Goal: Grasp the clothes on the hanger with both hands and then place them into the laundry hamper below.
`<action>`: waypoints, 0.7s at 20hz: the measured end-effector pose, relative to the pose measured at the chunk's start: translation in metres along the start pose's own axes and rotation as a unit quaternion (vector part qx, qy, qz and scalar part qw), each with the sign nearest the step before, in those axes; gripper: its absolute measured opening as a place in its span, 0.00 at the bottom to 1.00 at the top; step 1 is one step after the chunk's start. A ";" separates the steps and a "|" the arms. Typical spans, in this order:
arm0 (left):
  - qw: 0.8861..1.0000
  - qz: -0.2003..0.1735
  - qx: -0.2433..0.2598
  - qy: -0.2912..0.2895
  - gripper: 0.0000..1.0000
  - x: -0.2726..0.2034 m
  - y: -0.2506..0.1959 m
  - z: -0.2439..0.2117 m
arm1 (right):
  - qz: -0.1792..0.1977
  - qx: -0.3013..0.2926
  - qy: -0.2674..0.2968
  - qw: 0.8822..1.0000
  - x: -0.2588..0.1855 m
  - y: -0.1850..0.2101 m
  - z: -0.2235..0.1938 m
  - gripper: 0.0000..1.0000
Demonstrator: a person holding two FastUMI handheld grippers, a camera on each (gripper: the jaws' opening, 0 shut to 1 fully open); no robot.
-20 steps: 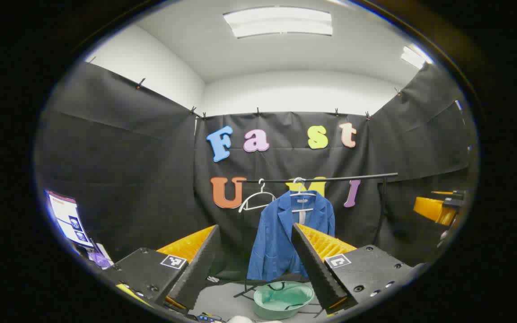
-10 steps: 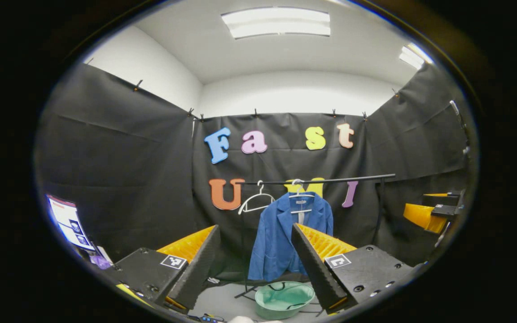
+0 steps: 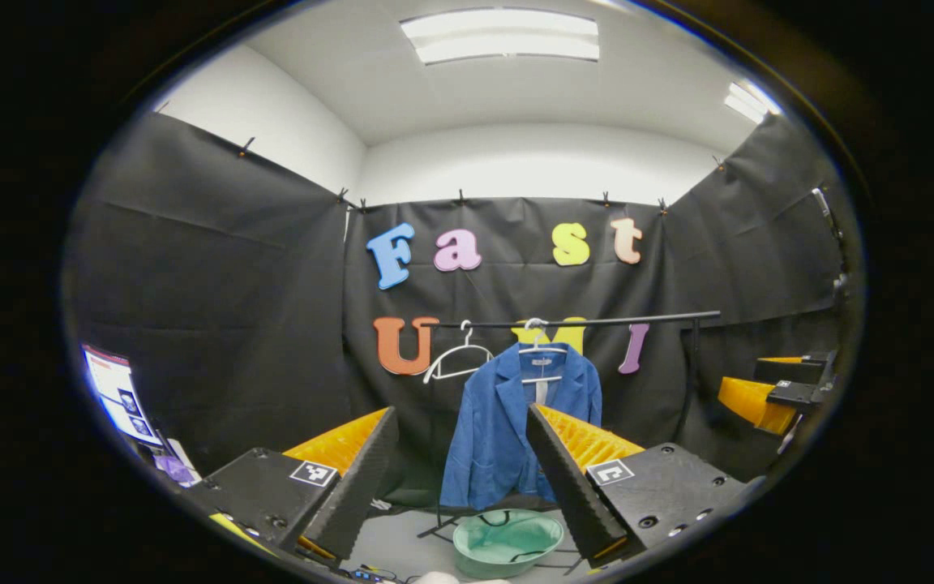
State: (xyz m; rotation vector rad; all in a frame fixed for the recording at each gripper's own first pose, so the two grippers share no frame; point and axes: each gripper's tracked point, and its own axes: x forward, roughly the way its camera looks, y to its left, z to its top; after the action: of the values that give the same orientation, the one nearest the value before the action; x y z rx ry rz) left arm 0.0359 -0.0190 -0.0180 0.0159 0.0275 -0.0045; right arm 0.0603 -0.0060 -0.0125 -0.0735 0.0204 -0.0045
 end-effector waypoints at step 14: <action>1.000 0.010 0.000 -0.011 1.00 0.194 -0.056 -0.076 | 0.056 -0.009 0.044 0.997 0.231 -0.022 -0.077 1.00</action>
State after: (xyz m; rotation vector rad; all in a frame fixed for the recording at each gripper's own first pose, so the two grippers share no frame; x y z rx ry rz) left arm 0.2277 -0.0748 -0.0999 0.0153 0.0062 0.0160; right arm 0.2899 -0.0344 -0.0927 -0.0895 0.1119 0.1045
